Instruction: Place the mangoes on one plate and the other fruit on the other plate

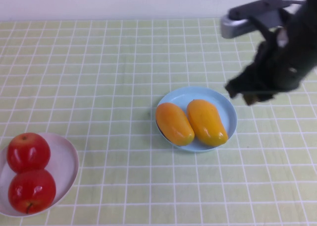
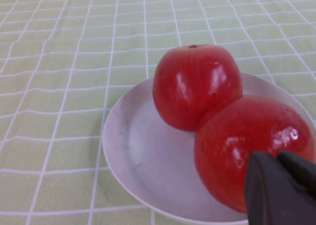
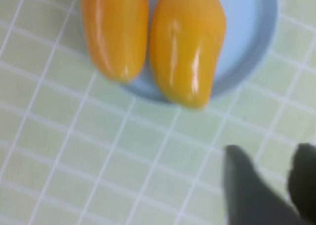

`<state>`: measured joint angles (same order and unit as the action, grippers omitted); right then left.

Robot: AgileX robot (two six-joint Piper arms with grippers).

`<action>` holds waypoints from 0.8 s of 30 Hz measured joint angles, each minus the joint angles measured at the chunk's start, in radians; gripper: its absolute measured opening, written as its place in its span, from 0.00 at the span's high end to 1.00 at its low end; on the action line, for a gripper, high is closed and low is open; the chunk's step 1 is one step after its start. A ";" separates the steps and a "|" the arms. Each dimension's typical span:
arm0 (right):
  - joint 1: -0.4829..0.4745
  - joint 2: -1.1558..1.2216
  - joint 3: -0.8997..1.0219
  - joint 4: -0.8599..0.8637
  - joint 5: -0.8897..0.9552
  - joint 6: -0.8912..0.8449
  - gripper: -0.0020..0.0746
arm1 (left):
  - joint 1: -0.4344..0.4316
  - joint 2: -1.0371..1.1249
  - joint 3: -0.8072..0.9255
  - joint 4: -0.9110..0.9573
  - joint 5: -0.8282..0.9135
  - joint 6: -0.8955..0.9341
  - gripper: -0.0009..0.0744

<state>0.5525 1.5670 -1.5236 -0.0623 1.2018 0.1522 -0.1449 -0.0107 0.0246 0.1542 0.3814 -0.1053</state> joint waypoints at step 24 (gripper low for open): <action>0.000 -0.770 0.569 0.048 0.024 -0.009 0.99 | 0.000 0.000 0.000 0.000 0.002 0.000 0.98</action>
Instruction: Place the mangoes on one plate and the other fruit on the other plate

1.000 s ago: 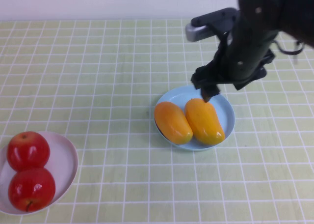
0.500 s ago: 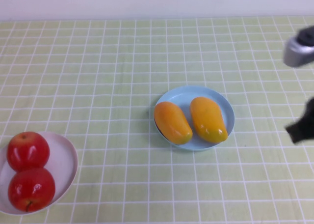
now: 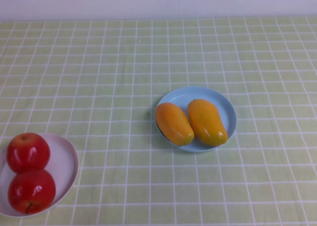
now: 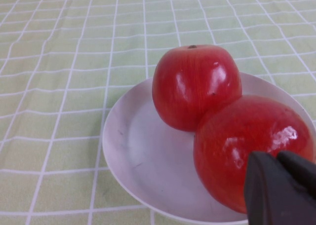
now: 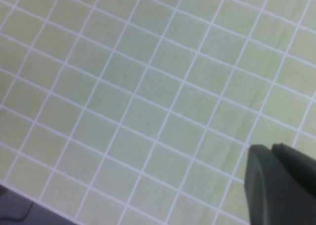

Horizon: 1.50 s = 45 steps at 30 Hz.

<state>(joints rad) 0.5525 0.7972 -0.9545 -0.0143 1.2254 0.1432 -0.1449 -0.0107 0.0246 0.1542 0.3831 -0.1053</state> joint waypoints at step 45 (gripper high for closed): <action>-0.542 -0.805 0.982 0.000 -0.896 -0.072 0.99 | 0.000 -0.001 0.000 0.000 0.000 0.000 0.98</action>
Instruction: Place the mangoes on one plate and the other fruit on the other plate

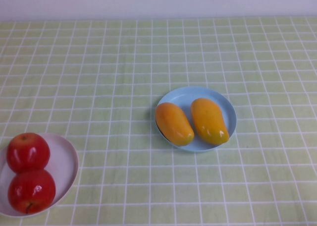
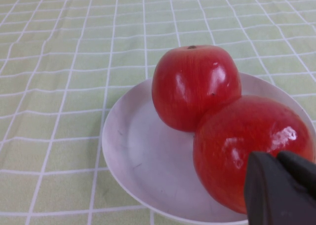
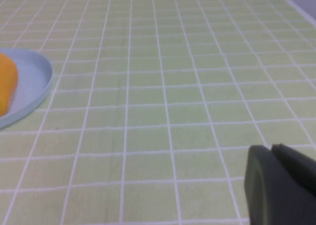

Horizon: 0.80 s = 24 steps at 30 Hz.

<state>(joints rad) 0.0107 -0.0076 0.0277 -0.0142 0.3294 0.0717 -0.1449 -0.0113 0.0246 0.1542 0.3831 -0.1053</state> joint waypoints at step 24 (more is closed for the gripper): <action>0.000 0.000 0.002 0.084 0.027 -0.197 0.99 | 0.000 0.000 0.000 0.000 0.000 0.000 0.98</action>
